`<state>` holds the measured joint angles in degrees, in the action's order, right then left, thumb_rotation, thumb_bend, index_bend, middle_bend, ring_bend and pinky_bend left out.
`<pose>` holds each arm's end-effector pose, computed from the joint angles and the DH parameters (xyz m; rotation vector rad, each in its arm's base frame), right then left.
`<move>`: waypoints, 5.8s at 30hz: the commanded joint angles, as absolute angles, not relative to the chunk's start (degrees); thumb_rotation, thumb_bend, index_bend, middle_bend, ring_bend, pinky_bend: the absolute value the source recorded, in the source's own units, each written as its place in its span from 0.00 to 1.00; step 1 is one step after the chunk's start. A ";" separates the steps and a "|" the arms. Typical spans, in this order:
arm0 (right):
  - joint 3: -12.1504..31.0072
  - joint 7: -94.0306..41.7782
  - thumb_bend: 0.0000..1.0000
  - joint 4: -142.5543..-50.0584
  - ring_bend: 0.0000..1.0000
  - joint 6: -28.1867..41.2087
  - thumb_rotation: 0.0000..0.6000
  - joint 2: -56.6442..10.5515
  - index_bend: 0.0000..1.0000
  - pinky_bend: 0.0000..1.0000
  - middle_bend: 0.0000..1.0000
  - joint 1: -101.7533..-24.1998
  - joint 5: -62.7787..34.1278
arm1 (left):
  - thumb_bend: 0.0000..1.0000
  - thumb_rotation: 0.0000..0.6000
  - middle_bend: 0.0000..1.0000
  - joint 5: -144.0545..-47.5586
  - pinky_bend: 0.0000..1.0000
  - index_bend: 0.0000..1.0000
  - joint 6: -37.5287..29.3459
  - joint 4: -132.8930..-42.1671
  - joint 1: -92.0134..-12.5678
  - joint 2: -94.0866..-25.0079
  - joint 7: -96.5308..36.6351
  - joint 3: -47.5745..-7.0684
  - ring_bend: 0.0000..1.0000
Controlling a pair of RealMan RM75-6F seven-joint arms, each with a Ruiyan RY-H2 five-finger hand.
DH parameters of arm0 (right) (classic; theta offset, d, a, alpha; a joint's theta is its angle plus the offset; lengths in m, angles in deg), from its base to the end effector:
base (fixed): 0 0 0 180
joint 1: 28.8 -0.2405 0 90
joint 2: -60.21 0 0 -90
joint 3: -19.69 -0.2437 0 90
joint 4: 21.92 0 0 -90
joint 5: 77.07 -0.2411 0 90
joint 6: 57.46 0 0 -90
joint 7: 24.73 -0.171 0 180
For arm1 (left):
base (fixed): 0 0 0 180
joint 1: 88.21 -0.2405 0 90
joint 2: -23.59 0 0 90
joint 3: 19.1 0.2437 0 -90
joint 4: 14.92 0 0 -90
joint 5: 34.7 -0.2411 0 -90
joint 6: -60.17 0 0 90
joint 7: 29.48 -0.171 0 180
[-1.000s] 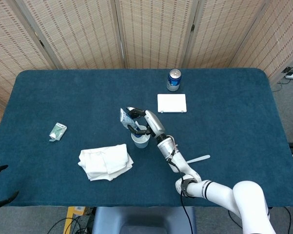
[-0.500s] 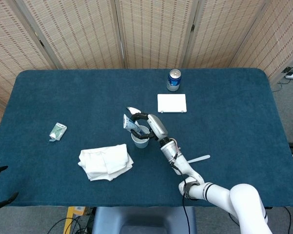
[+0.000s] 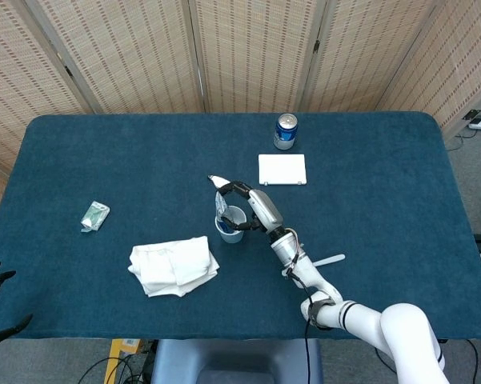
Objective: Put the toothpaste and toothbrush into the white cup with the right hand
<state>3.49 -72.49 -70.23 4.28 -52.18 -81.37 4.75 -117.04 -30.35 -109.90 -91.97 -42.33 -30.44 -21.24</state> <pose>-0.0618 -0.4202 -0.1024 1.5289 -1.5739 1.7940 -0.3308 0.1570 0.1270 -1.1801 -0.9953 -0.8457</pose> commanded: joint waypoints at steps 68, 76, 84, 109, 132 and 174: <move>23.13 -25.60 0.21 -102.31 1.00 -7.58 1.00 -16.68 0.51 1.00 0.94 -67.55 8.86 | 0.20 1.00 0.10 -117.92 0.14 0.23 -30.42 -113.32 -91.08 -41.57 -33.94 -21.10 0.04; 22.47 -25.51 0.21 -99.03 1.00 -7.90 1.00 -20.01 0.51 1.00 0.94 -67.55 9.00 | 0.20 1.00 0.10 -118.02 0.14 0.23 -30.55 -113.45 -91.07 -41.48 -33.91 -21.19 0.04; 22.42 -24.34 0.21 -98.18 1.00 -9.41 1.00 -20.75 0.52 1.00 0.94 -67.88 8.66 | 0.20 1.00 0.10 -117.67 0.14 0.23 -30.44 -113.11 -91.32 -41.58 -33.65 -21.01 0.04; 21.61 -24.76 0.30 -97.25 1.00 -8.77 1.00 -21.61 0.56 1.00 0.95 -67.56 8.89 | 0.20 1.00 0.10 -117.47 0.14 0.23 -30.37 -112.26 -91.49 -41.93 -33.17 -21.04 0.04; 8.86 -46.80 0.30 -103.69 1.00 0.23 1.00 -23.33 0.67 1.00 0.95 -70.61 6.75 | 0.20 1.00 0.10 -118.03 0.14 0.23 -30.74 -113.73 -91.40 -41.15 -34.02 -21.15 0.04; 4.86 -70.21 0.30 -85.80 1.00 4.25 1.00 -44.86 0.68 1.00 0.96 -77.99 6.95 | 0.20 1.00 0.10 -116.53 0.14 0.23 -29.29 -112.58 -91.28 -40.47 -33.24 -21.16 0.04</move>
